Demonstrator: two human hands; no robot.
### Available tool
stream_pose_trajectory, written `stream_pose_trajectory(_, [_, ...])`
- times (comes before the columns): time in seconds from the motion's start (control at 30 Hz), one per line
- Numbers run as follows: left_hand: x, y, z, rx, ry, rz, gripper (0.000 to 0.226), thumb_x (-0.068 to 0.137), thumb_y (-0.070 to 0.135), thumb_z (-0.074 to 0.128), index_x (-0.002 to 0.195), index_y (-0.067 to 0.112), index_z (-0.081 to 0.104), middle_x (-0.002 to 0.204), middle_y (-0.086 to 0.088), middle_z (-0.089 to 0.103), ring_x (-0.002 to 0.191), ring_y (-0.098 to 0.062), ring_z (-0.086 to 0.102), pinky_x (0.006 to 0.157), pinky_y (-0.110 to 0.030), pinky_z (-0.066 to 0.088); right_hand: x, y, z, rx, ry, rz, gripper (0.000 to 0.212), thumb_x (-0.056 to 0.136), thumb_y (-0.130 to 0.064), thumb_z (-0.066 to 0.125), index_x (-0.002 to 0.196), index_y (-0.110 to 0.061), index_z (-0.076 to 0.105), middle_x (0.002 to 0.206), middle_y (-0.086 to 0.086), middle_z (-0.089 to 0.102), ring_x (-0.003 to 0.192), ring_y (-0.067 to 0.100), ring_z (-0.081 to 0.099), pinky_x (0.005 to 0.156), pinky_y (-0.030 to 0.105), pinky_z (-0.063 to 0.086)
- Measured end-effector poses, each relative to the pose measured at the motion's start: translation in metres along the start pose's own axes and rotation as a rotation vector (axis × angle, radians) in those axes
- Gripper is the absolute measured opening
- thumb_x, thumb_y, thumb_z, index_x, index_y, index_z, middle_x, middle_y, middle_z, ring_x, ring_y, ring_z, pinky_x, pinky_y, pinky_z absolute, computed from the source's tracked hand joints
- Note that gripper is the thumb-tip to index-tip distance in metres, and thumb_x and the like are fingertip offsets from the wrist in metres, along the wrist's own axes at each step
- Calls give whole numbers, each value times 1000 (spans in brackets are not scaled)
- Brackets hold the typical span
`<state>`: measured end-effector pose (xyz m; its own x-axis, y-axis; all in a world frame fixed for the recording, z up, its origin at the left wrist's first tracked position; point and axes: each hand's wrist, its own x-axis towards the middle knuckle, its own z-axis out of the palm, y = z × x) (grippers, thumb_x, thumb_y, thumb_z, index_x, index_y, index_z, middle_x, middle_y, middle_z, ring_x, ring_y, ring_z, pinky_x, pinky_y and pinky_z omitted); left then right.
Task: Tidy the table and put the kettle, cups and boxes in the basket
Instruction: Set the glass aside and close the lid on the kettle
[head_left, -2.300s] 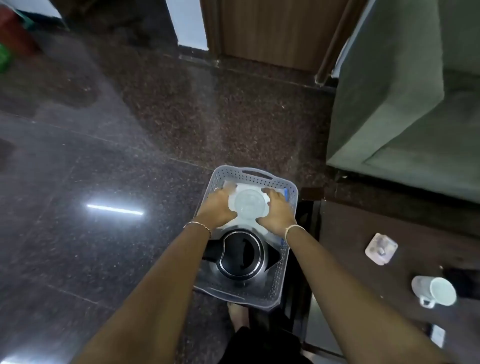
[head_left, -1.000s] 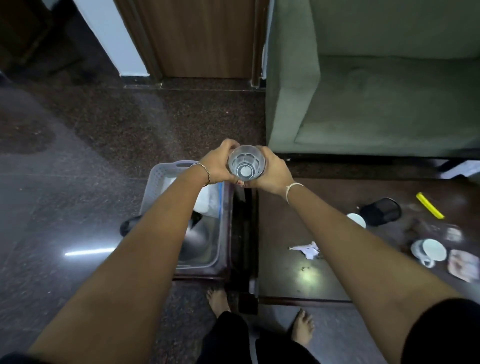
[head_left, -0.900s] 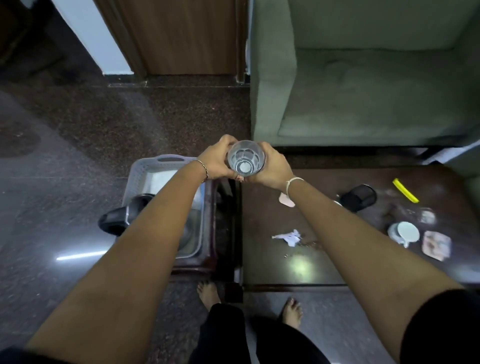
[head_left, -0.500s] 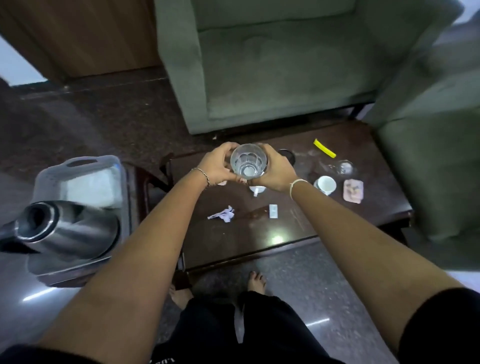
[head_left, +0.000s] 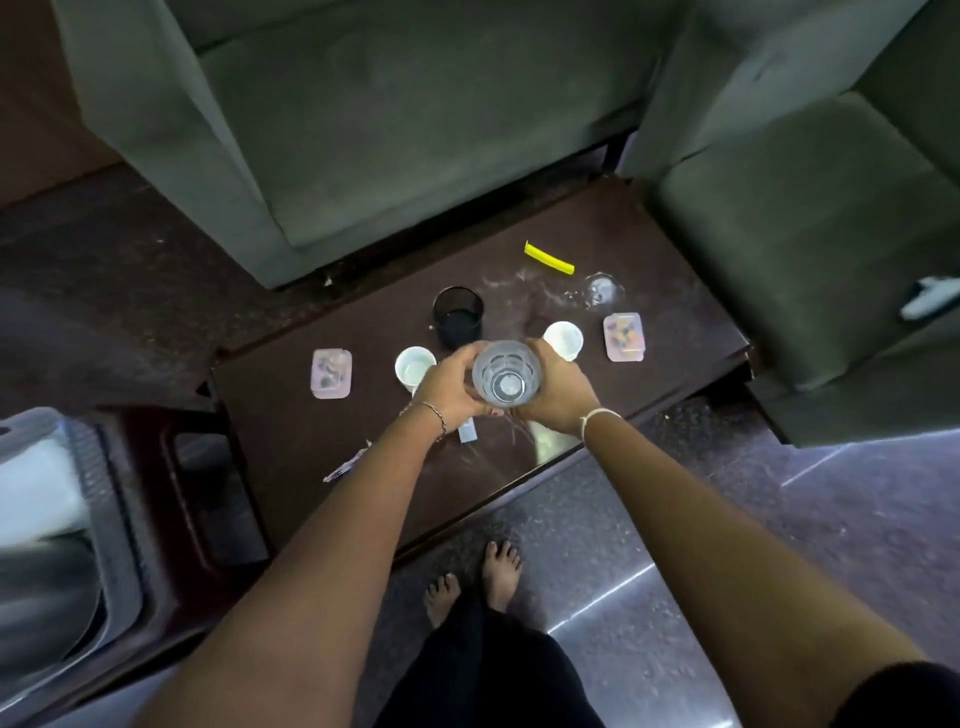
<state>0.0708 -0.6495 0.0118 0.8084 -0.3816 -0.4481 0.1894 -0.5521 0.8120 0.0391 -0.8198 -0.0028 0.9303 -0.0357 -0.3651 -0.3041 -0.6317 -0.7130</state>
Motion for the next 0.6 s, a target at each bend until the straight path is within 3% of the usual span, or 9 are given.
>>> stream_pose_trajectory(0.07, [18, -14, 14, 28, -4, -36, 87, 56, 3, 88, 133, 18, 48, 122, -4, 64, 107, -25, 64, 94, -42, 52, 12, 20, 11, 5, -12, 45, 73, 59, -35, 86, 119, -24, 46, 101, -3, 65, 94, 26, 66, 74, 28, 45])
stream_pose_trajectory(0.23, [55, -47, 34, 52, -20, -96, 87, 54, 7, 88, 129, 29, 50, 120, 0, 65, 107, -26, 64, 94, -43, 52, 35, 53, 35, 31, -18, 109, 80, 60, -36, 87, 127, -22, 44, 114, 4, 68, 101, 28, 65, 88, 41, 54])
stream_pose_trajectory(0.43, [89, -72, 49, 198, -32, -127, 92, 60, 13, 86, 138, 30, 42, 127, -1, 63, 110, -28, 63, 96, -43, 51, 59, 81, 52, 22, -9, 158, 79, 62, -35, 85, 128, -21, 44, 113, 3, 68, 100, 27, 66, 83, 34, 53])
stream_pose_trajectory(0.6, [99, -75, 55, 297, -50, -122, 91, 64, 14, 84, 140, 36, 37, 124, -4, 65, 104, -28, 66, 94, -43, 51, 65, 91, 55, 24, -14, 185, 87, 62, -36, 85, 134, -20, 40, 119, 5, 66, 105, 29, 64, 90, 40, 53])
